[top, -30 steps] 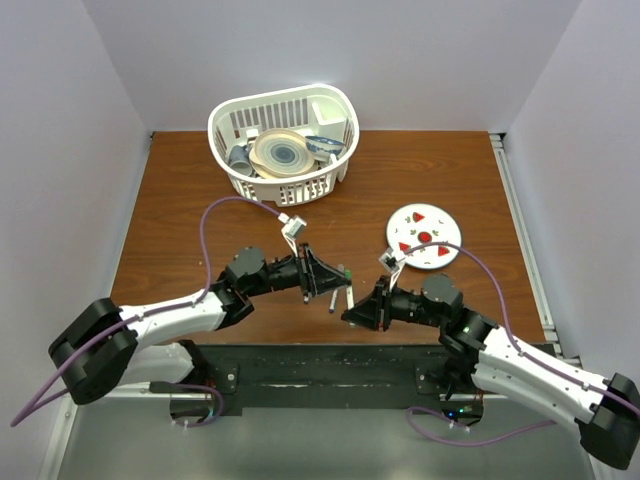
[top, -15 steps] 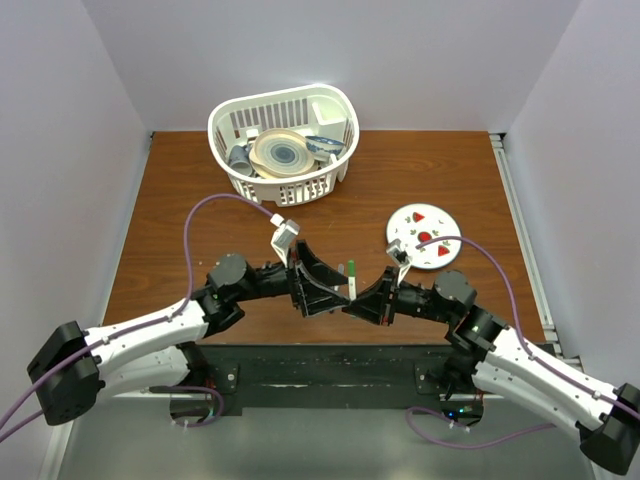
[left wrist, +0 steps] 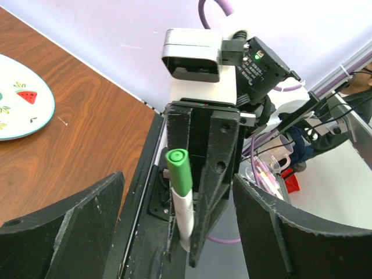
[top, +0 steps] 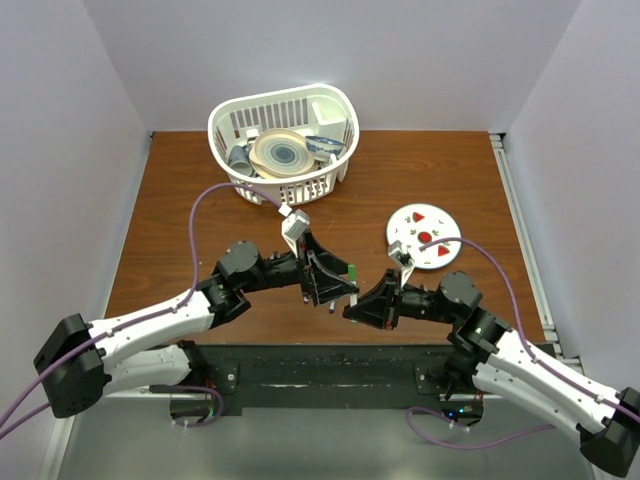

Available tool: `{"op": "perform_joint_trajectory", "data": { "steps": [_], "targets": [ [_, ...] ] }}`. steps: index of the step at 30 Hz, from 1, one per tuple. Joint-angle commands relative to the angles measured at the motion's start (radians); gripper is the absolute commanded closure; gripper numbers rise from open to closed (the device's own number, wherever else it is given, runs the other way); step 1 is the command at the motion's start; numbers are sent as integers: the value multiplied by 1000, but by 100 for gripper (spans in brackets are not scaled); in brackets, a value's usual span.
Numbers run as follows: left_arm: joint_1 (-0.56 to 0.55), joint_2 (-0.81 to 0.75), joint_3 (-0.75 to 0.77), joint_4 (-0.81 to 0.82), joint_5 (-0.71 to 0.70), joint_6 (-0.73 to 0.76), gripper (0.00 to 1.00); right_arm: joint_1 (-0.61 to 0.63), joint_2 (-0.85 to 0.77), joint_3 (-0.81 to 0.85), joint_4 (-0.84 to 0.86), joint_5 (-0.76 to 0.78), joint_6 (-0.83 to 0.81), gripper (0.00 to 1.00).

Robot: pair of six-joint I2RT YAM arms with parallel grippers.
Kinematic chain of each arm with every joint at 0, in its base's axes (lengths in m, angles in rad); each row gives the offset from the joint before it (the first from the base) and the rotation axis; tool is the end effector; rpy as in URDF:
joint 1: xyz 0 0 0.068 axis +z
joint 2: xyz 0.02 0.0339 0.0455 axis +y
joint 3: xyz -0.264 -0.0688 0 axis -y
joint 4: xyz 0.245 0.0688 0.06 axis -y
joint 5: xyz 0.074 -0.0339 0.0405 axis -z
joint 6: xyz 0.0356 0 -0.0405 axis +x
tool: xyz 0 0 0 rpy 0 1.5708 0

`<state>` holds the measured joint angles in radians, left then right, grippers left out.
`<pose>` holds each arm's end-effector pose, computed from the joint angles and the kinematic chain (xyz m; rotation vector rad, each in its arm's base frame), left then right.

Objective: Insert the pens into the pen caps

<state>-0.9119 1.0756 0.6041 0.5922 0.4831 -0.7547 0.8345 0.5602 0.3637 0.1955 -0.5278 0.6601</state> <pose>0.1368 -0.2037 0.3007 0.5873 1.6099 -1.6528 0.0895 0.1255 0.2647 -0.6223 1.7003 1.5334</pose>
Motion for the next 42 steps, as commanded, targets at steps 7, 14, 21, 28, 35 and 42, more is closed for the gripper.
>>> {"op": "perform_joint_trajectory", "data": {
  "steps": [7, 14, 21, 28, 35, 42],
  "targets": [
    [-1, 44, 52, 169, 34, -31, 29, -3, 1, 0, 79, -78, 33, 100],
    [1, 98, 57, 264, 57, -80, 40, -3, -17, -8, 73, -89, 36, 100],
    [1, 124, 69, 294, 57, -109, 46, -3, -31, -20, 59, -90, 33, 100],
    [2, 127, 69, 304, 60, -127, 53, -3, -31, -26, 62, -89, 36, 100],
    [2, 153, 72, 328, 98, -149, 87, -3, -29, -25, 65, -81, 42, 100],
    [-4, 191, -39, 495, 155, -290, 100, -3, -32, 33, 53, 33, 27, 100]
  ]
}}
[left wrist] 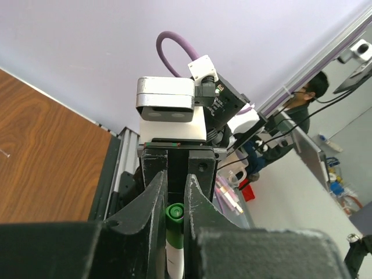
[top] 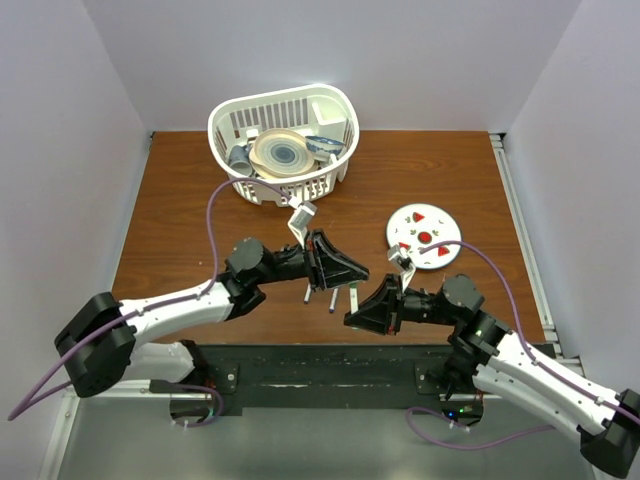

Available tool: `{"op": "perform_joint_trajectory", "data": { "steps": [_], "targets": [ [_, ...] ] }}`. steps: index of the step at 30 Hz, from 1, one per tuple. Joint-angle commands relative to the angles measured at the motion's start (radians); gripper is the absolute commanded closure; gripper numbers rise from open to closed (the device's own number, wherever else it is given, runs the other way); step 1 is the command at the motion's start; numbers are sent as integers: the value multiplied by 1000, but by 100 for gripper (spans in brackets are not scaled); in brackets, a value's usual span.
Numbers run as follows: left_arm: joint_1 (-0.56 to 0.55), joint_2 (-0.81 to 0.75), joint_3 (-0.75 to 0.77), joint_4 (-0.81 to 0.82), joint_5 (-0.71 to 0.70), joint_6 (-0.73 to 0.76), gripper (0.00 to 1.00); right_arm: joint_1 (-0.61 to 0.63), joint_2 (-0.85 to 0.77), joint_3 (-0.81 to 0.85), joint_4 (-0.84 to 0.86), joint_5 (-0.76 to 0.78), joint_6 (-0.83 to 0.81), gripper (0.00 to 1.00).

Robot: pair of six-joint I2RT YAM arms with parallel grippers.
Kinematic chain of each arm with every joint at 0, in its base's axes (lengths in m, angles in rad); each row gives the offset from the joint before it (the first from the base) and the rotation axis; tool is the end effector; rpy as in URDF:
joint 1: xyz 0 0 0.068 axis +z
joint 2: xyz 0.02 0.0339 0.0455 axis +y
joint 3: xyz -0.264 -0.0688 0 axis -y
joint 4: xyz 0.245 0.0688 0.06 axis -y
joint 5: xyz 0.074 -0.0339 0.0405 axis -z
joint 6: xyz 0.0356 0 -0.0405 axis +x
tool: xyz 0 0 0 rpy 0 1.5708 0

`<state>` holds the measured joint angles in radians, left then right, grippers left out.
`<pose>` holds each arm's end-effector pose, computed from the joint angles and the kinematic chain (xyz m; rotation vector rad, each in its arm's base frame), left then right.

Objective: Insert the pens into the pen caps

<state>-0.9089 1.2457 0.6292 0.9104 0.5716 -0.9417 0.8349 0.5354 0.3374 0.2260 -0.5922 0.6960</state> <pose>0.1506 -0.2246 0.3011 0.5677 1.5055 -1.8747 0.0849 0.1234 0.2617 -0.6593 1.6826 1.6079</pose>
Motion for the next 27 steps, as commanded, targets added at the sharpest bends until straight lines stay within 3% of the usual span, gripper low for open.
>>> {"op": "perform_joint_trajectory", "data": {
  "steps": [1, 15, 19, 27],
  "targets": [
    [-8, 24, -86, 232, 70, -142, 100, -3, -6, 69, 18, 123, -25, 100],
    [-99, -3, -293, 150, -42, -36, 100, -3, 205, 322, -4, 374, -104, 100],
    [-100, -28, -348, 212, -7, -9, 100, -11, 242, 397, -7, 365, -136, 100],
    [-159, 9, -410, 399, 31, -100, 100, -22, 296, 482, 15, 335, -127, 100]
  ]
}}
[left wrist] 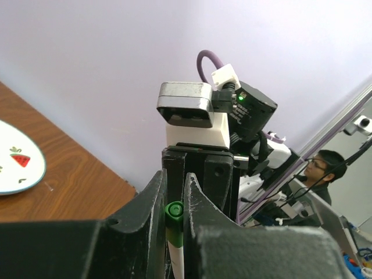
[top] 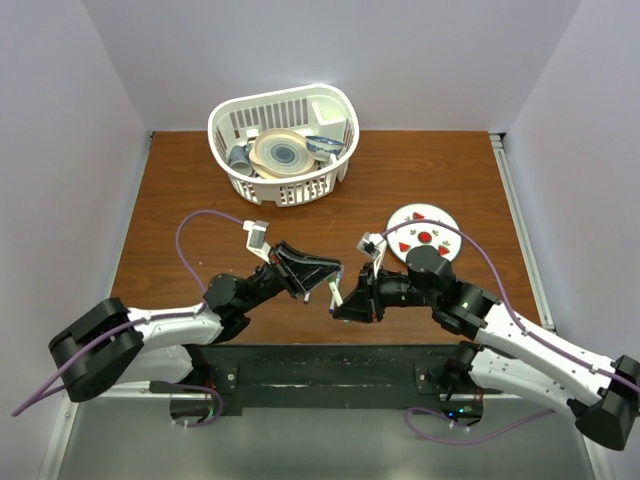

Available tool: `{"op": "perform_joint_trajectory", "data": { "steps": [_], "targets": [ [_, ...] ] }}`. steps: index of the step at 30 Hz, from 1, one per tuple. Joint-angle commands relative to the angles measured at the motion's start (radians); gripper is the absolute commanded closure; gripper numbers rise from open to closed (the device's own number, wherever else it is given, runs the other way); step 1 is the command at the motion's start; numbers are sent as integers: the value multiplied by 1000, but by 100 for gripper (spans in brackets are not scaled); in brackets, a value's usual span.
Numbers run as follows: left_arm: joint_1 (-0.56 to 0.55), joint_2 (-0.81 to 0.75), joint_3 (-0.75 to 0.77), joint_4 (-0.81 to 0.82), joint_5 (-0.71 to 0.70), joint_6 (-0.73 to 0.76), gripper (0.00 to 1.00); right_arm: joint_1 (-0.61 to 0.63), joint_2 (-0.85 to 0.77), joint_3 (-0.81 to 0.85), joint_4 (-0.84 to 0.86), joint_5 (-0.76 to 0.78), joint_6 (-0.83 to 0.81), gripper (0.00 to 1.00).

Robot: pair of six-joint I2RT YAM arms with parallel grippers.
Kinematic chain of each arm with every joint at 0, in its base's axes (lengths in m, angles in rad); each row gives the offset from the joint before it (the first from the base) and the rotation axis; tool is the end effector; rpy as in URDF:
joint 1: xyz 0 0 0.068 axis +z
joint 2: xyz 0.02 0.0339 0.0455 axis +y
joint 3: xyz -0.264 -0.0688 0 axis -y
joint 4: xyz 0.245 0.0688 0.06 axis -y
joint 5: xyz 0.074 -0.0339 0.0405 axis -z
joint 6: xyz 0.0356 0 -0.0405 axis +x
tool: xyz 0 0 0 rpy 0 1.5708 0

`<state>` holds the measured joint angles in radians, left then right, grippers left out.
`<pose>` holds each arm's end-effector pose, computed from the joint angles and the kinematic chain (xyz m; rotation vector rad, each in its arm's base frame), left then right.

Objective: Insert the pens into the pen caps

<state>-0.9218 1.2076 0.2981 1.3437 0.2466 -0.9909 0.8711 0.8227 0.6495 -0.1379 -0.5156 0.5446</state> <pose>0.1275 -0.1825 0.2494 0.2126 1.3419 -1.8020 0.1102 0.1582 0.2918 -0.7309 1.9831 1.3994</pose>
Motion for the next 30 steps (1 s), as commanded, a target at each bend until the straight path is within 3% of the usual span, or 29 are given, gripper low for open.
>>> {"op": "perform_joint_trajectory", "data": {
  "steps": [1, 4, 14, 30],
  "targets": [
    [-155, 70, -79, 29, 352, -80, 100, -60, 15, 165, 400, 252, 37, 100],
    [-183, 104, -65, 80, 367, -110, 100, -58, 35, 171, 449, 253, 51, 100],
    [-207, 12, -77, -66, 356, -92, 100, -60, 15, 225, 466, 282, -18, 100],
    [-348, 73, -62, -190, 275, -20, 100, -61, 38, 321, 435, 342, -74, 100]
  ]
}}
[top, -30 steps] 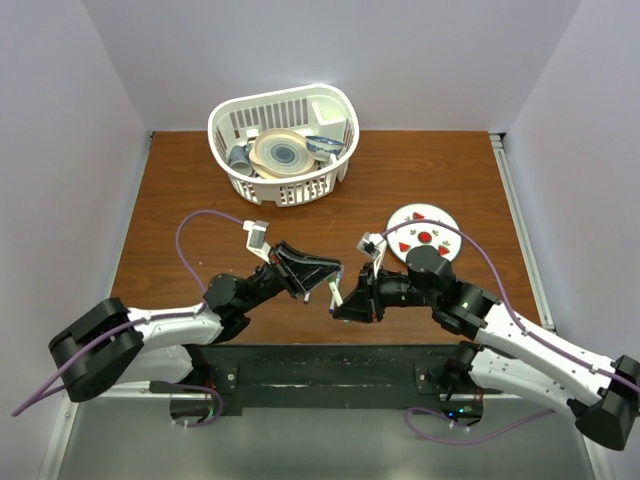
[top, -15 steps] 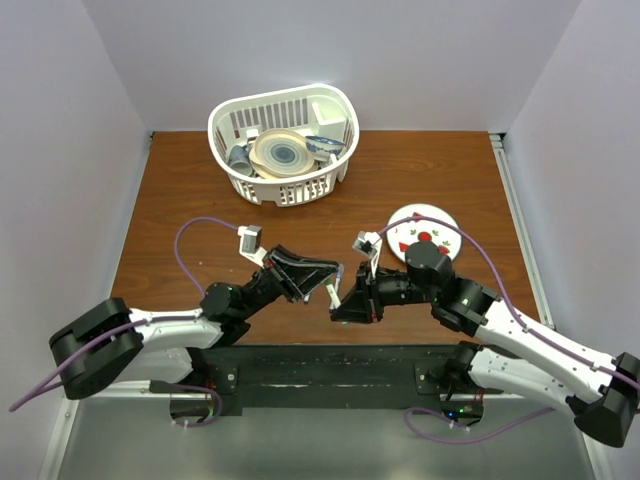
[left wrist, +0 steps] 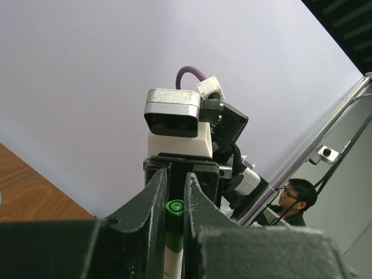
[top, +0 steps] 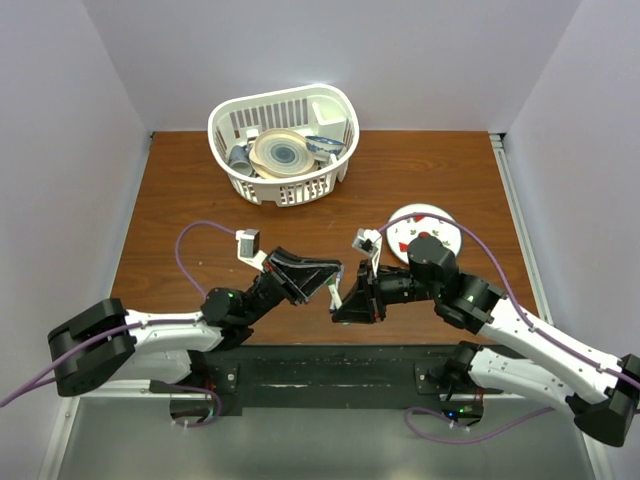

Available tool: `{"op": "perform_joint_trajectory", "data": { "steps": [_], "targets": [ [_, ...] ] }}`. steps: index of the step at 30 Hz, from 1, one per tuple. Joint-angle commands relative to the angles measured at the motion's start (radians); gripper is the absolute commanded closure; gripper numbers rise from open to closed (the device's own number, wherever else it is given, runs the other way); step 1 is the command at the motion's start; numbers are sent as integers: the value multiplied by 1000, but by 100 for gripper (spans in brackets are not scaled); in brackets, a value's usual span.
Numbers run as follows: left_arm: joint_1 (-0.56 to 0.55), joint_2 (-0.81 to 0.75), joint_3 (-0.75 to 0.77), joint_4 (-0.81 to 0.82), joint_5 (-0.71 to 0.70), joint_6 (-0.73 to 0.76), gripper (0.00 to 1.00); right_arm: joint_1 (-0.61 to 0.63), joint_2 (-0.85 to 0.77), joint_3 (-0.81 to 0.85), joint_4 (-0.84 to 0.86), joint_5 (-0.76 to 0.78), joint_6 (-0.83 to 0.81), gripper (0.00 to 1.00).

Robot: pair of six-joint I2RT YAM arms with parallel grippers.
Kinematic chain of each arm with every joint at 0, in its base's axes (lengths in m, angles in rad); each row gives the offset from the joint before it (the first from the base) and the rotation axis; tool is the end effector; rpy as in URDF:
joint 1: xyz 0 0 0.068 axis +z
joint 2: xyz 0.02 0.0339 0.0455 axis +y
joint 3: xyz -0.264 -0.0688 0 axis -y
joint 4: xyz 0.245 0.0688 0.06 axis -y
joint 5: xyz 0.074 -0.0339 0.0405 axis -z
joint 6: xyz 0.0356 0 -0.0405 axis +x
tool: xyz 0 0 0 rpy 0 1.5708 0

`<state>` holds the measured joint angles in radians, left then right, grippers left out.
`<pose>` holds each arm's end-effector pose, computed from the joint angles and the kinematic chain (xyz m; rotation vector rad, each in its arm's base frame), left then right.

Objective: Insert the pens into the pen caps

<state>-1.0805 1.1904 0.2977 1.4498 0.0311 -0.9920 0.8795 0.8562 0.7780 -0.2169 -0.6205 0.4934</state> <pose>0.1005 -0.1906 0.2634 0.0871 1.2035 -1.8789 0.1080 0.1630 0.3236 -0.8705 1.9165 1.4699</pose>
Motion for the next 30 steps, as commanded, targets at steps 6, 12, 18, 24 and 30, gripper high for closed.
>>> {"op": "perform_joint_trajectory", "data": {
  "steps": [6, 12, 18, 24, 30],
  "targets": [
    [-213, 77, -75, -388, 492, 27, 100, -70, -6, 245, 519, 498, -108, 100],
    [-252, 67, -71, -411, 477, 42, 100, -73, 50, 372, 450, 495, -161, 100],
    [-300, 67, -92, -356, 440, 50, 100, -85, 106, 389, 432, 455, -125, 100],
    [-311, 75, -153, -217, 428, 18, 100, -149, 107, 357, 588, 397, -43, 100],
    [-311, 64, -150, -167, 411, -17, 100, -154, 141, 336, 655, 381, -16, 100]
  ]
}}
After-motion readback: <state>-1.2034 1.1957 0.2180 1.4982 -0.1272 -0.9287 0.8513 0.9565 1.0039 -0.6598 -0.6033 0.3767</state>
